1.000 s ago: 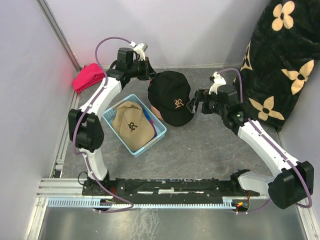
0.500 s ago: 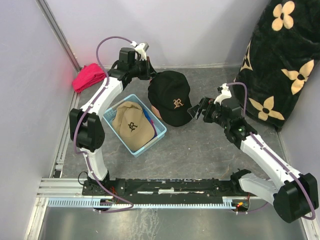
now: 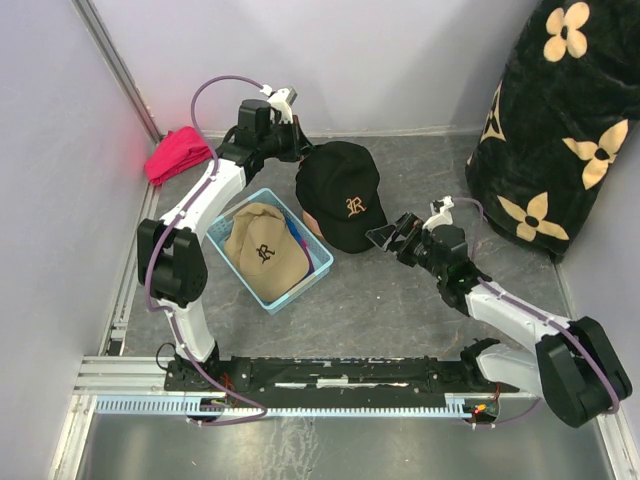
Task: Stack the hats
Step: Stack the hat on the hat.
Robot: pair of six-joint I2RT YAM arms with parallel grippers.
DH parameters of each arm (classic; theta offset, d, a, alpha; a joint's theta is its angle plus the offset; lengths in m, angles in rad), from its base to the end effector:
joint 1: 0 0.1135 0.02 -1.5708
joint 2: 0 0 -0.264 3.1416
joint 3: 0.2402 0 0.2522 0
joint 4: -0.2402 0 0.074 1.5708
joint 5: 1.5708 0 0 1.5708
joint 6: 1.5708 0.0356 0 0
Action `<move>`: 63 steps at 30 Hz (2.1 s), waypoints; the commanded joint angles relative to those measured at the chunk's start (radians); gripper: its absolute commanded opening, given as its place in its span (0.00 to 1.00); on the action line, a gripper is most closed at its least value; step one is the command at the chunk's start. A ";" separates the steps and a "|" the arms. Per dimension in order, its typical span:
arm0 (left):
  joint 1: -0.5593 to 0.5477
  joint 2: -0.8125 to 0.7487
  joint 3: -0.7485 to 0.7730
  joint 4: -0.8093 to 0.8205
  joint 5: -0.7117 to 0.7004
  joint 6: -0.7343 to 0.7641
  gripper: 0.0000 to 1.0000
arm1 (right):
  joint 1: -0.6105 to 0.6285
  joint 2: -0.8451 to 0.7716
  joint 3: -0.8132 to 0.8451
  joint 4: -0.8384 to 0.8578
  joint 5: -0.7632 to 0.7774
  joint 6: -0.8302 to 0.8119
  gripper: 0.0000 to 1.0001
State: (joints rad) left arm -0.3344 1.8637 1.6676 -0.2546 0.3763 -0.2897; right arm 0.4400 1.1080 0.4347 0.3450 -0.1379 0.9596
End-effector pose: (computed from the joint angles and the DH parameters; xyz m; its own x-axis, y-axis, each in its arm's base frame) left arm 0.4157 -0.1583 0.3307 -0.5708 -0.0829 -0.8169 0.4744 0.7787 -0.4105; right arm 0.2101 0.1043 0.2087 -0.6093 0.6097 -0.5069 -0.0707 0.5949 0.8007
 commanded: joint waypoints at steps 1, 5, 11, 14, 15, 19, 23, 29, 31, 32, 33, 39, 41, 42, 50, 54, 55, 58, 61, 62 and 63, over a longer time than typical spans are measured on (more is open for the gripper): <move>-0.012 0.017 -0.049 -0.120 -0.043 0.031 0.03 | 0.028 0.057 -0.020 0.283 0.005 0.106 0.97; -0.012 0.013 -0.062 -0.120 -0.050 0.033 0.03 | 0.047 0.120 -0.027 0.381 0.022 0.138 0.97; -0.012 0.012 -0.068 -0.123 -0.056 0.034 0.03 | 0.064 0.203 -0.050 0.503 0.031 0.184 0.97; -0.012 0.011 -0.067 -0.128 -0.060 0.034 0.03 | 0.068 0.237 -0.075 0.577 0.034 0.212 0.96; -0.012 0.011 -0.069 -0.130 -0.062 0.035 0.03 | 0.069 0.245 -0.081 0.597 0.035 0.218 0.96; -0.012 0.011 -0.076 -0.130 -0.064 0.036 0.03 | 0.070 0.289 -0.118 0.724 0.048 0.250 0.94; -0.012 0.008 -0.087 -0.129 -0.068 0.034 0.03 | 0.070 0.367 -0.146 0.899 0.063 0.284 0.88; -0.011 0.002 -0.103 -0.127 -0.077 0.035 0.03 | 0.068 0.497 -0.149 1.097 0.063 0.343 0.58; -0.011 -0.001 -0.104 -0.127 -0.082 0.036 0.03 | 0.070 0.494 -0.149 1.099 0.063 0.335 0.45; -0.011 -0.003 -0.105 -0.127 -0.084 0.037 0.03 | 0.069 0.488 -0.151 1.098 0.069 0.330 0.39; -0.011 -0.004 -0.106 -0.127 -0.086 0.037 0.03 | 0.069 0.480 -0.153 1.096 0.070 0.324 0.34; -0.008 -0.011 -0.117 -0.127 -0.099 0.035 0.03 | 0.046 0.378 -0.155 0.956 0.073 0.290 0.16; -0.005 -0.020 -0.131 -0.113 -0.104 0.030 0.03 | 0.037 0.338 -0.161 0.900 0.079 0.282 0.15; -0.004 -0.025 -0.138 -0.104 -0.104 0.024 0.03 | 0.035 0.318 -0.169 0.876 0.090 0.282 0.15; -0.004 -0.039 -0.146 -0.080 -0.110 0.004 0.03 | 0.003 0.182 -0.231 0.726 0.193 0.336 0.14; -0.004 -0.045 -0.151 -0.077 -0.115 0.002 0.03 | -0.003 0.111 -0.225 0.593 0.236 0.357 0.13; -0.005 -0.046 -0.153 -0.074 -0.116 0.000 0.03 | -0.006 0.096 -0.221 0.564 0.245 0.364 0.13; -0.005 -0.047 -0.162 -0.064 -0.113 -0.002 0.03 | -0.018 0.065 -0.214 0.477 0.260 0.392 0.09; -0.007 -0.053 -0.174 -0.052 -0.112 -0.007 0.03 | -0.037 0.076 -0.214 0.443 0.265 0.442 0.08; -0.007 -0.054 -0.176 -0.049 -0.112 -0.009 0.03 | -0.041 0.087 -0.213 0.441 0.264 0.459 0.08; -0.008 -0.054 -0.176 -0.048 -0.112 -0.010 0.03 | -0.045 0.101 -0.212 0.442 0.264 0.474 0.07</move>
State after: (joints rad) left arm -0.3420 1.8263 1.5234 -0.2470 0.2718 -0.2909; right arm 0.4358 1.1774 0.2256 0.9382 0.0021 1.3685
